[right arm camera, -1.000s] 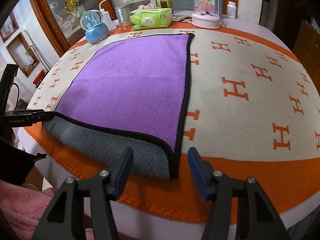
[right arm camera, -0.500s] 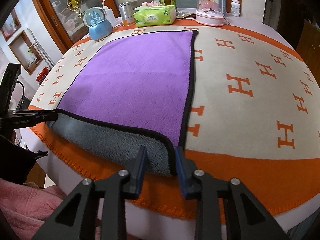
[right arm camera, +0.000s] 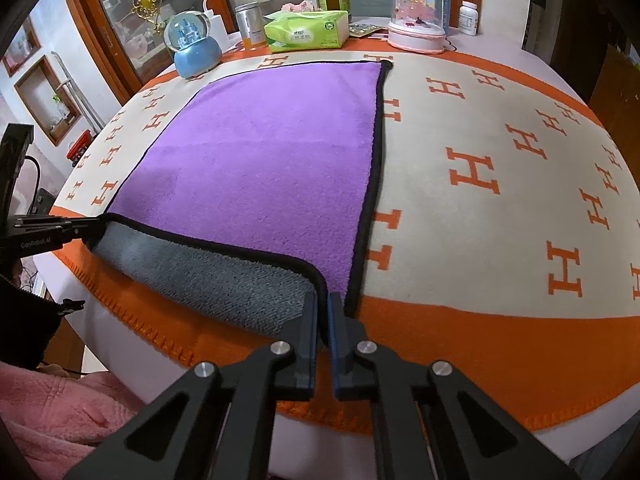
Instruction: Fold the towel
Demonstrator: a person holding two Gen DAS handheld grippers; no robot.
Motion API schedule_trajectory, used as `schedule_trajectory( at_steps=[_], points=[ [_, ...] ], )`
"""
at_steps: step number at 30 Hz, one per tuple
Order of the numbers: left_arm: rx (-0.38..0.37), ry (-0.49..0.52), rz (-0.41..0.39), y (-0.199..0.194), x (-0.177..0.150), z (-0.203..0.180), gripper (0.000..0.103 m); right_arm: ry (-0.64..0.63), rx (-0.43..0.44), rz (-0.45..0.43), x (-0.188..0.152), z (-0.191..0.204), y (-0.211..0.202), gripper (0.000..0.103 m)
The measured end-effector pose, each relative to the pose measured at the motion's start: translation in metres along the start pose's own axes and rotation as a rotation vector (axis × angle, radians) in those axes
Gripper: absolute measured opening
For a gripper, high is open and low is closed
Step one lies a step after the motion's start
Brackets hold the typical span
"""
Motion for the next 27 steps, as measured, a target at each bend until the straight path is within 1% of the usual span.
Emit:
schedule_trajectory(
  at_steps=[14,21,27],
  points=[
    [-0.015,-0.013,-0.018,-0.020,0.008,0.003,0.005,0.019,0.012,-0.035,0.008,-0.002,-0.013,0.004],
    [-0.031,-0.010,-0.053,-0.037,0.019,0.004,0.005,0.020,0.018,-0.074,0.022,-0.004,-0.026,0.004],
    [-0.044,-0.001,-0.094,-0.055,0.034,0.004,0.005,0.009,0.018,-0.120,0.042,-0.005,-0.038,0.004]
  ],
)
Point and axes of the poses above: each gripper's, at about its wrist camera, not at the fingertips, and y roughly the way its jaws point, z to its left, x to its top, the point moved 1 cm from there along y, roughly the way its jaws point, and after that the axes turned 5 degrees about -x, right-handed, at the moved point
